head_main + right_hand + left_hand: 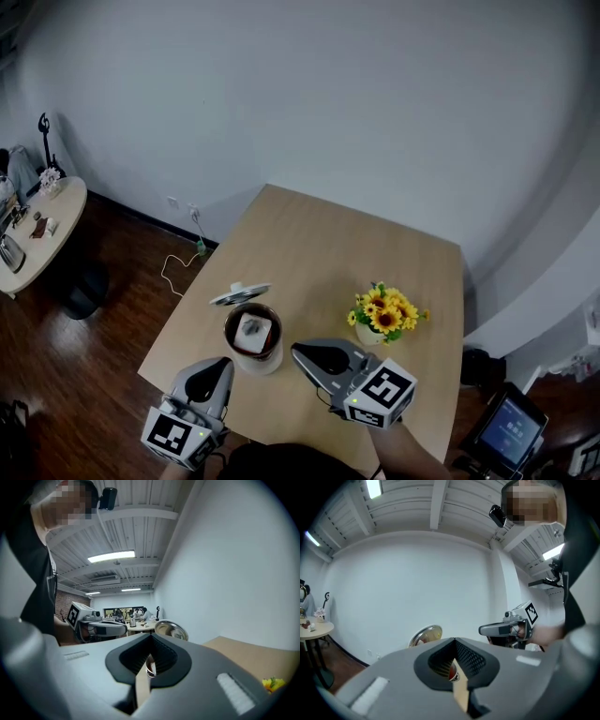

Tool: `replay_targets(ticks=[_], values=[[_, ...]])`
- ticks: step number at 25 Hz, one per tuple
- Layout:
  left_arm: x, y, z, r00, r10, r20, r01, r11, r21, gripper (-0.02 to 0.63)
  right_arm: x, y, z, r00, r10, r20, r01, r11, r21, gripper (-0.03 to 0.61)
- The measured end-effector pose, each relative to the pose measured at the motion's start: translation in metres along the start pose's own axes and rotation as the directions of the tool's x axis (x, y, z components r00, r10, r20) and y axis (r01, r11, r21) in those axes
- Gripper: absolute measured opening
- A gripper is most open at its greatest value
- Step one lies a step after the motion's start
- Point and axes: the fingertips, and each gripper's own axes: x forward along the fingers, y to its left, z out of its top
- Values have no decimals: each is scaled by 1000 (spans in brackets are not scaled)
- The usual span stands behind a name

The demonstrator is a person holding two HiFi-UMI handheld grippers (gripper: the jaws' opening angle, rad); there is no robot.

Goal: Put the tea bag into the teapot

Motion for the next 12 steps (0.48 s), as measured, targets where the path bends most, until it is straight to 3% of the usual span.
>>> replay_targets(ticks=[7,12], values=[[-6,-11,7,1000,-4,17,4,1000,-12,5,-20,17,19,999,12,49,-12,1000,-14,2],[-5,-18,7,1000,-30,-9,30,999,32,5,-26,22,21,999,21,48,-19,999,-51,2]])
